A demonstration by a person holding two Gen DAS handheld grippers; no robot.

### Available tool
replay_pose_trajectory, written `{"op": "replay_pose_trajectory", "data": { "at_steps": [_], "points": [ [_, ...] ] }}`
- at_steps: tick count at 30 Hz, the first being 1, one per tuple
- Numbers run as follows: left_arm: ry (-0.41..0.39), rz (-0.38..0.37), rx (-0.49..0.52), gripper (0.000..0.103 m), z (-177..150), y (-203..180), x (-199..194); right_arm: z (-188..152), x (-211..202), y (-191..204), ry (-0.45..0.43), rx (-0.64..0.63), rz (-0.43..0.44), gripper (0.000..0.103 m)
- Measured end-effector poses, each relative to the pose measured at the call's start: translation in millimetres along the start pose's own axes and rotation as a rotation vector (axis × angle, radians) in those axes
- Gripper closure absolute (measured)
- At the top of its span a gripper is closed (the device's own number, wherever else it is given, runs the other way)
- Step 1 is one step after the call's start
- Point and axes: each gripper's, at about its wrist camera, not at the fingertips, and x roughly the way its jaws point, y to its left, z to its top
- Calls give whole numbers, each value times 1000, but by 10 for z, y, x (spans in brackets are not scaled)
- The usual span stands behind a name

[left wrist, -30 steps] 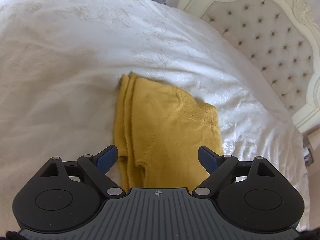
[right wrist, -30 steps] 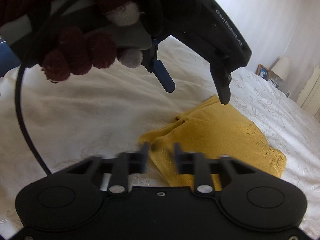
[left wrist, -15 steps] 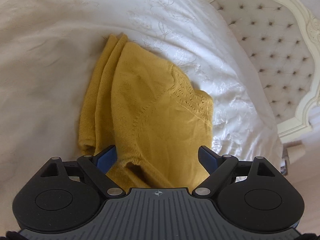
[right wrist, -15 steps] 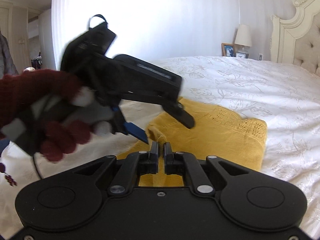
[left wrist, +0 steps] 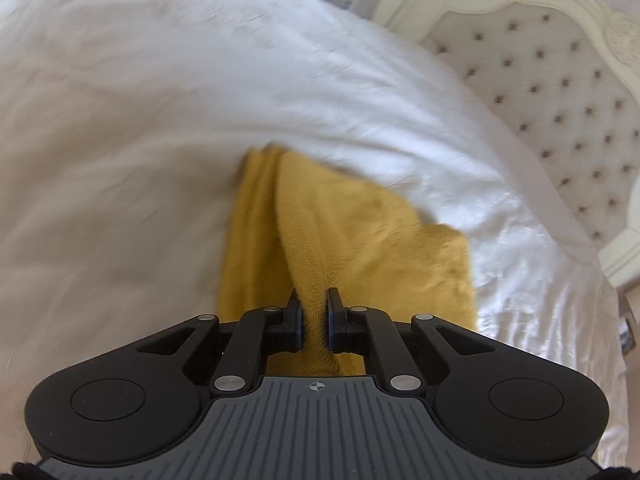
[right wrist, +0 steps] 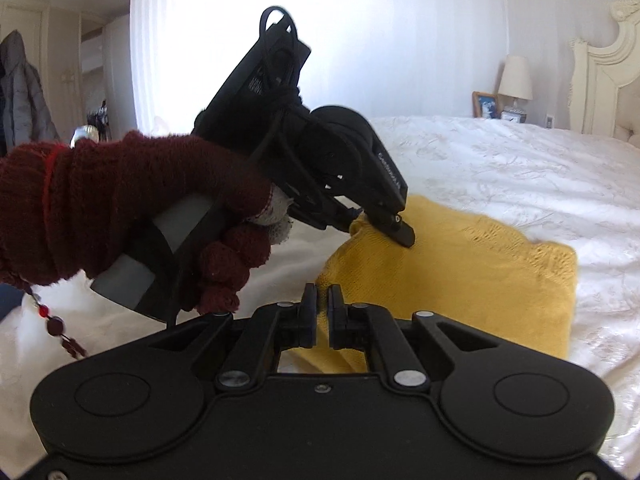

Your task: Fold small clothes

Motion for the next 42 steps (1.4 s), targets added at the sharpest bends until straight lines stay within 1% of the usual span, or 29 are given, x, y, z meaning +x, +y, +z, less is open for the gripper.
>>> {"op": "replay_pose_trajectory", "data": {
  "at_steps": [2,4,5,6,7,8,9,11,14,17,18,19,20,22,24,25,26,27,28,29,30,32,33,35,36,37,39,41,42],
  "points": [
    [6,-1,-43,91,-44,119,49,-56,151,55,61,-16,20,93],
    [10,-22,-52,89,-35,156,49,-117,250,93,103,-34,31,86],
    [9,-35,-38,85,-16,137,37,-144,242,118,112,-39,37,82],
    [9,-47,-14,75,14,103,24,-155,222,111,108,-37,43,82],
    [8,-50,8,70,37,72,15,-158,174,96,98,-31,47,78],
    [3,-47,27,64,62,43,10,-157,115,69,86,-22,52,64],
    [-1,-45,43,61,88,6,23,-159,52,33,76,-9,51,50],
    [-2,-46,67,57,152,-59,75,-149,-64,-70,58,25,53,45],
    [-5,-35,44,57,240,-80,210,-136,-244,-198,35,74,36,46],
    [-51,-35,-49,59,299,31,292,-118,-373,-325,23,112,16,45],
    [-84,0,-81,70,316,72,298,-120,-410,-355,20,123,9,45],
    [-101,54,-96,77,327,99,298,-120,-425,-397,19,130,-2,45],
    [-100,93,-101,80,336,123,305,-124,-439,-441,21,135,-15,45],
    [-95,131,-87,80,342,155,274,-135,-474,-527,35,155,-41,45],
    [-92,128,-58,77,322,176,164,-134,-519,-630,40,195,-63,45],
    [-86,109,-47,74,302,191,95,-135,-526,-747,39,220,-70,45],
    [-74,92,-41,62,275,210,25,-151,-549,-867,36,248,-77,44],
    [-64,72,-40,46,240,230,-52,-171,-595,-954,34,277,-86,40],
    [-56,45,-43,37,188,243,-129,-174,-604,-1034,34,304,-90,38],
    [-48,23,-43,23,134,255,-205,-168,-612,-1154,35,337,-89,32],
    [-40,7,-38,21,71,251,-274,-164,-610,-1240,37,367,-86,29],
    [-26,-9,-20,21,-51,220,-400,-173,-617,-1419,41,432,-80,28],
    [-20,-13,-9,20,-120,192,-459,-178,-603,-1498,47,468,-77,25],
    [-6,-34,6,16,-242,147,-535,-206,-543,-1670,53,537,-67,21],
    [5,-46,9,13,-295,125,-547,-217,-527,-1729,54,562,-59,19],
    [23,-54,11,13,-362,95,-541,-255,-527,-1771,54,585,-50,18],
    [57,-66,14,13,-452,44,-496,-259,-446,-1868,53,611,-21,6],
    [75,-80,16,13,-500,-5,-425,-257,-383,-1916,50,632,12,1],
    [81,-87,20,13,-513,-31,-385,-256,-337,-1944,51,644,29,1]
  ]
}}
